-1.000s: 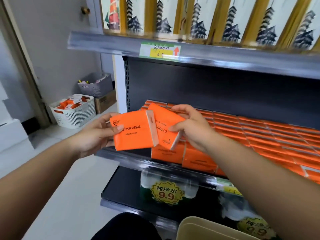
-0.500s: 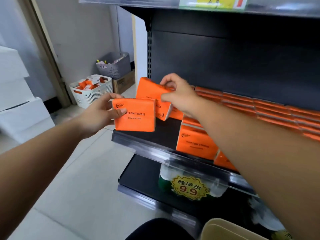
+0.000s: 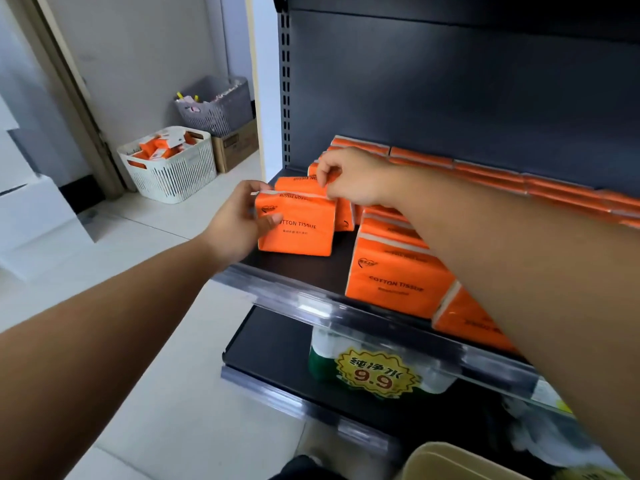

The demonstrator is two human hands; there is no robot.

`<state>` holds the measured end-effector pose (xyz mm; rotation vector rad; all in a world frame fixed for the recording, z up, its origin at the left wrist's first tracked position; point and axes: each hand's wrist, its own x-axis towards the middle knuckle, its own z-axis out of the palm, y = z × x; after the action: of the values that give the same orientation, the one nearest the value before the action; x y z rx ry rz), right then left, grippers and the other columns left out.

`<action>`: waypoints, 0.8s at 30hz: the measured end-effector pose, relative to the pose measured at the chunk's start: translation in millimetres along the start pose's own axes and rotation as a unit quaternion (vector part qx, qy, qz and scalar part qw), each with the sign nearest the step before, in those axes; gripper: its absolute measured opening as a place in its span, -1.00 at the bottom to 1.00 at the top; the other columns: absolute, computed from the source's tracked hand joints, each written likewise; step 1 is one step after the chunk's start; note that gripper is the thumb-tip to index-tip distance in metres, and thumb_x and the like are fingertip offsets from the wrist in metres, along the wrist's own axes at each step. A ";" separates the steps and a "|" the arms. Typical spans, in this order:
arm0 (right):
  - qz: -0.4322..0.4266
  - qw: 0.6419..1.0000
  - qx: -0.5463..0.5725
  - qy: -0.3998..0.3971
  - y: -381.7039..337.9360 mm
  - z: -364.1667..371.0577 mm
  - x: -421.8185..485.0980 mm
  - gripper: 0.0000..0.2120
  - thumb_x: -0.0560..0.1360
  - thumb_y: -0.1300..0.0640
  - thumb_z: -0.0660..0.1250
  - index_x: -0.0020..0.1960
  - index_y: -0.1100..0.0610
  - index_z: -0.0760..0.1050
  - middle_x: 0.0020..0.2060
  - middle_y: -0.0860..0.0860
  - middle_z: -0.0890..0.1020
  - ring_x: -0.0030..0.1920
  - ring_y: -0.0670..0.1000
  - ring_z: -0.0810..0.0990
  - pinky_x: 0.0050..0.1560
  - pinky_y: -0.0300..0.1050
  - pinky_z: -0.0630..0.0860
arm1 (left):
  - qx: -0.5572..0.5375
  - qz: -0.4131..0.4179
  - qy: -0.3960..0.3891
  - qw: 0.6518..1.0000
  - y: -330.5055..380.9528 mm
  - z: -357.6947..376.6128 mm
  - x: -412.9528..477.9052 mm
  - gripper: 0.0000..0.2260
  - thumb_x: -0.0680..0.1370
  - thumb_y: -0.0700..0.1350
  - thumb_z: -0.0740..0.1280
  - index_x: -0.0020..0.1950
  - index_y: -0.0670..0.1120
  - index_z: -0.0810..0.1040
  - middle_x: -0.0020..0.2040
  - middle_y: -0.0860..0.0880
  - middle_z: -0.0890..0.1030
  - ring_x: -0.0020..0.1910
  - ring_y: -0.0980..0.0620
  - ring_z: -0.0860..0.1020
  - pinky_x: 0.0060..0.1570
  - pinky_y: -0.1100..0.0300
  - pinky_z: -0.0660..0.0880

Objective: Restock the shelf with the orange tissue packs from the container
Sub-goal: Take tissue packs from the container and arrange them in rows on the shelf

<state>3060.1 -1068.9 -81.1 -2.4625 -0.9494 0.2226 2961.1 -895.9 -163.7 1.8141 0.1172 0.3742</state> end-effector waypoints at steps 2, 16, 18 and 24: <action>-0.009 0.999 -0.045 0.008 1.7 -1.4 0.1 -0.84 0.47 0.31 0.30 -0.09 0.11 0.61 -0.15 -0.09 0.58 -0.10 -0.05 0.54 -0.25 -0.28 0.43 | -0.016 -0.004 0.007 1.000 -1.7 5.5 2.1 -0.72 0.58 -0.28 0.31 0.21 -0.07 0.33 0.00 0.08 0.51 -0.06 0.20 0.51 -0.22 0.42 0.53; 0.065 0.953 -0.294 -0.024 1.0 -3.4 -20.1 -0.46 0.50 -0.13 0.28 0.44 -0.06 0.27 0.38 -0.04 0.41 0.39 0.06 0.35 0.36 0.22 0.11 | -0.017 -0.107 -0.017 0.994 7.3 54.0 16.4 -0.22 0.50 -0.39 0.30 0.59 -0.03 -0.02 0.30 -0.01 0.43 0.28 0.01 0.41 0.27 0.10 0.35; 0.073 0.954 -0.289 -0.021 1.4 -2.9 -20.5 -0.48 0.51 -0.05 0.28 0.44 -0.02 0.28 0.36 -0.02 0.42 0.38 0.08 0.36 0.36 0.19 0.15 | -0.006 -0.122 -0.011 0.992 8.2 58.5 21.2 -0.27 0.45 -0.42 0.26 0.54 -0.03 0.09 0.20 -0.03 0.48 0.25 -0.05 0.43 0.18 0.06 0.41; 0.078 0.939 -0.322 -0.088 -4.2 -4.4 -19.7 -0.40 0.51 -0.11 0.26 0.49 0.06 0.23 0.37 0.03 0.43 0.33 0.14 0.41 0.39 0.17 0.30 | 0.141 -0.141 -0.029 0.979 13.4 57.0 28.9 -0.45 0.51 -0.36 0.21 0.46 -0.10 0.16 0.09 -0.04 0.43 0.11 -0.04 0.39 0.02 0.09 0.32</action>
<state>3044.3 -1081.0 -75.6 -3.1710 -1.0195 0.2125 3004.6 -944.2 -158.5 2.0515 0.3994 0.1068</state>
